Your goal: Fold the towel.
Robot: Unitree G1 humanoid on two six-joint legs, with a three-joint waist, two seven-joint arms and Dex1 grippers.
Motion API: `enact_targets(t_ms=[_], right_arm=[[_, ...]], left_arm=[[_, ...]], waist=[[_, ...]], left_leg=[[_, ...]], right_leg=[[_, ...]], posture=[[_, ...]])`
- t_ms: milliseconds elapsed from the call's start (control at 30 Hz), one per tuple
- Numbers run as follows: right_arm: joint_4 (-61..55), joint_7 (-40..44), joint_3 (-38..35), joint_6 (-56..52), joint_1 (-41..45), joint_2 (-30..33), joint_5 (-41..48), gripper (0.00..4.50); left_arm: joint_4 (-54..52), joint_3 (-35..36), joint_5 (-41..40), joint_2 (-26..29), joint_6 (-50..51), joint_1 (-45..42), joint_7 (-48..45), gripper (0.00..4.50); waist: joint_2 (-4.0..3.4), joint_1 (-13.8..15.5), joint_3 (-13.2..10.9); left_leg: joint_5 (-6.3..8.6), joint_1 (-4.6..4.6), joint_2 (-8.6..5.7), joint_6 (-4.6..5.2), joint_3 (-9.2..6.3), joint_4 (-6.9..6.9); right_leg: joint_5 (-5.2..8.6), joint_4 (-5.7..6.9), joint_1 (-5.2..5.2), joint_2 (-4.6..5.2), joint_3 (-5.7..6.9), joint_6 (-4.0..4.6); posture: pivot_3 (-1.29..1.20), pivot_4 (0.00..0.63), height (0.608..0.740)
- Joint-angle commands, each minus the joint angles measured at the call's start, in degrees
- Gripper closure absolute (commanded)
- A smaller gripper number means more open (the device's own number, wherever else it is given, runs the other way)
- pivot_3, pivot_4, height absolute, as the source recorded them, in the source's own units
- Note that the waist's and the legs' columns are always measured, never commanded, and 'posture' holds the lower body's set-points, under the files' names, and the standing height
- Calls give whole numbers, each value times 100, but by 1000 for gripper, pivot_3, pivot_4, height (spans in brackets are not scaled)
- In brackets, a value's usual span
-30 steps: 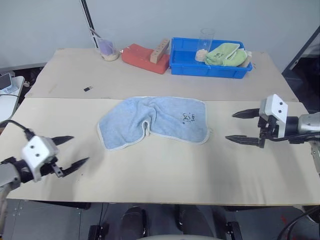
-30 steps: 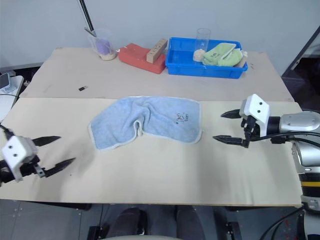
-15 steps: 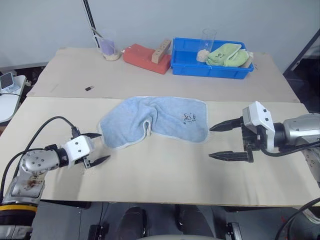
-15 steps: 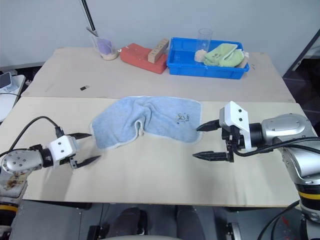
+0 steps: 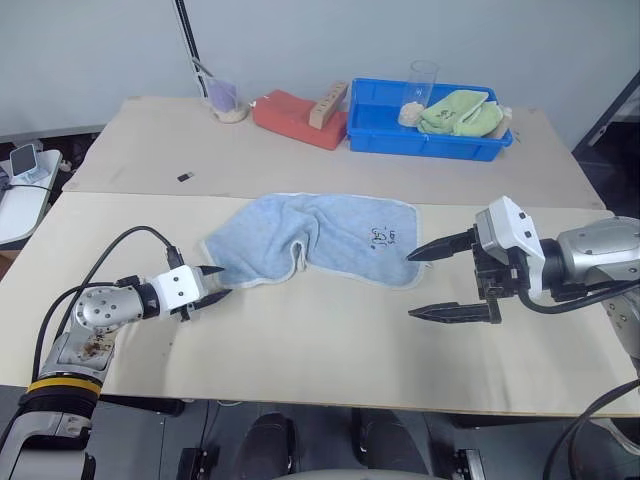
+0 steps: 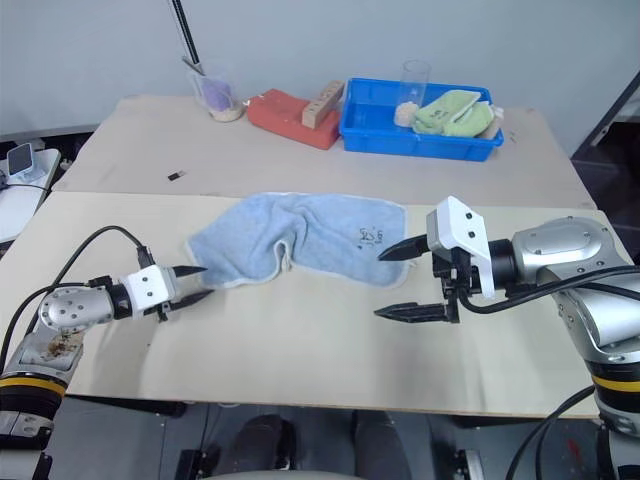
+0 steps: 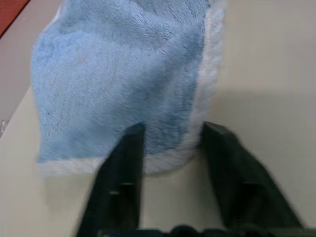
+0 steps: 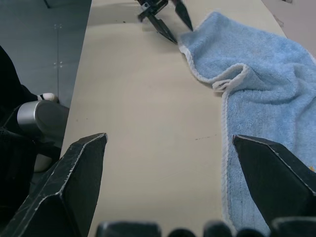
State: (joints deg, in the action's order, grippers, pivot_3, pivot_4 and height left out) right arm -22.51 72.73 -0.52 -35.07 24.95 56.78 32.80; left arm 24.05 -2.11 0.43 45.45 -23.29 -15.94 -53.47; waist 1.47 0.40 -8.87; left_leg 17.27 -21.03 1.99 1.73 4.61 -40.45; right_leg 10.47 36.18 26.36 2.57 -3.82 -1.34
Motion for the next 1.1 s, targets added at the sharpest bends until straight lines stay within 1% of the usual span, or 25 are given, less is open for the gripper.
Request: enact_targets(t_ms=[33,67,167,267,333,467,633,767,900,967,1033,1067,1100], right_arm=[[-51,58,-32,115,100,57,-9,0],[-4,58,17,224,113,39,-116,0],[309,-1,333,861,150,9,-800,0],[1014,-189,827,1764,269,-101,-1760,0],[1553,-361,1067,2231,404,-327,-2189,0],[2655,-388,1454,3005,699,-826,-2720,0],[4091,-228,1921,4348,1220,-1090,-3448,0],[4783,-222,1907,4816,1495,-1357,-3505,1164],[5376,-225,1918,5259,1663,-1399,-3687,2546],[5517,-191,1908,5376,1703,-1419,-3710,3180],[5509,-32,1846,5317,1702,-1437,-3572,3942],[5475,52,1809,5257,1691,-1439,-3489,4256],[5380,182,1759,5138,1658,-1408,-3371,4460]], left_arm=[[304,-76,99,30,101,-23,-45,4473],[269,-69,16,20,156,-32,-104,4473],[-83,-15,-339,71,467,40,-454,4473],[-777,219,-1022,201,1302,196,-849,4473],[-1179,381,-1399,268,1907,251,-977,4473],[-1463,545,-1604,261,2457,158,-932,4473],[-1570,558,-1500,315,2516,145,-958,4473],[-1628,592,-1498,330,2549,174,-941,4500],[-1674,598,-1471,348,2568,192,-923,4500],[-1684,599,-1464,349,2580,188,-921,4500],[-1681,586,-1466,362,2606,141,-957,4500],[-1681,585,-1468,371,2620,122,-981,4500],[-1701,603,-1504,411,2683,110,-1043,4500]], waist=[[0,-7,0],[0,-9,0],[0,-30,0],[8,-51,4],[13,-92,7],[17,-114,5],[16,-120,5],[17,-126,5],[16,-118,5],[16,-114,5],[16,-118,5],[16,-121,5],[16,-123,5]], left_leg=[[0,0,1,0,0,0],[0,0,1,0,-1,0],[0,-1,1,0,0,0],[0,-5,0,0,0,0],[1,-9,1,2,1,0],[1,-13,-1,2,1,-2],[1,-13,-3,2,0,-2],[1,-12,-1,2,-1,-2],[1,-13,-2,2,-1,-2],[1,-12,-3,1,-1,-2],[1,-12,-3,1,-1,-2],[1,-12,-2,1,-1,-2],[1,-12,-2,1,-2,-2]], right_leg=[[0,0,0,0,0,0],[0,1,0,-1,1,0],[0,0,0,0,1,-1],[1,-3,4,1,2,-2],[2,-8,7,1,3,-2],[1,-6,11,0,3,-2],[0,-8,12,0,3,0],[0,-6,12,-2,3,2],[-2,-6,11,-1,3,4],[-2,-6,10,1,3,5],[-2,-6,10,1,3,5],[-2,-6,10,0,2,5],[-2,-6,10,0,3,5]], posture=[[0,150,684],[0,150,684],[0,150,684],[0,150,684],[0,150,684],[0,150,684],[0,150,684],[0,150,684],[0,150,684],[0,150,684],[0,150,684],[0,150,684],[0,150,684]])
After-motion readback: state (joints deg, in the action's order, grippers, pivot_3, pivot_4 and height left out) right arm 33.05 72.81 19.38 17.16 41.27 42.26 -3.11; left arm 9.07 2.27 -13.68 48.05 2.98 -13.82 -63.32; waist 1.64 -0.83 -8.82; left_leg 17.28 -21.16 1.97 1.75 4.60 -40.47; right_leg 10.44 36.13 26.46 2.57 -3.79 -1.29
